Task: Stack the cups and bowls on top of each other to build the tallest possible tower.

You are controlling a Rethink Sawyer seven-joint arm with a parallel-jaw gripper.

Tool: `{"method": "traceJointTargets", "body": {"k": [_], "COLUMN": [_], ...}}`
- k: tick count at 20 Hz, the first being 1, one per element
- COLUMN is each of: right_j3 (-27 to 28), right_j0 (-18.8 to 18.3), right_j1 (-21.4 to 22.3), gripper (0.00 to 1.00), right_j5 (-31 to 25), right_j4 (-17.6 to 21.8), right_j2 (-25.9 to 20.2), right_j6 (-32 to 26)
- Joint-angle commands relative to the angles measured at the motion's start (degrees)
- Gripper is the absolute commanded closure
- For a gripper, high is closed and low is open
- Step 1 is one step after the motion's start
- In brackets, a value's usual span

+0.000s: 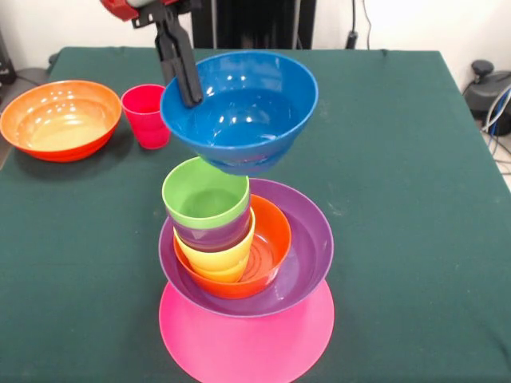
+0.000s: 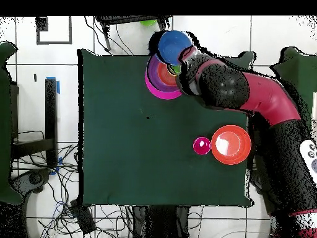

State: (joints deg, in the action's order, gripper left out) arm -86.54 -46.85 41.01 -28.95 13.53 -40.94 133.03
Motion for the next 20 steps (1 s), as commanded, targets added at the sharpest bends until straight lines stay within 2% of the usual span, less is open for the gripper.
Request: {"method": "traceJointTargets", "body": {"k": [1,20], "right_j3": [1.81,3.37], "right_j0": [-0.29,-3.52], "right_j1": [-3.35,-6.1], "gripper": [1.0,1.0], "right_j5": [-7.61,-8.57], "right_j4": [5.66,9.26], "right_j2": [-2.5,-5.18], "right_j6": [-17.74,-18.87]}}
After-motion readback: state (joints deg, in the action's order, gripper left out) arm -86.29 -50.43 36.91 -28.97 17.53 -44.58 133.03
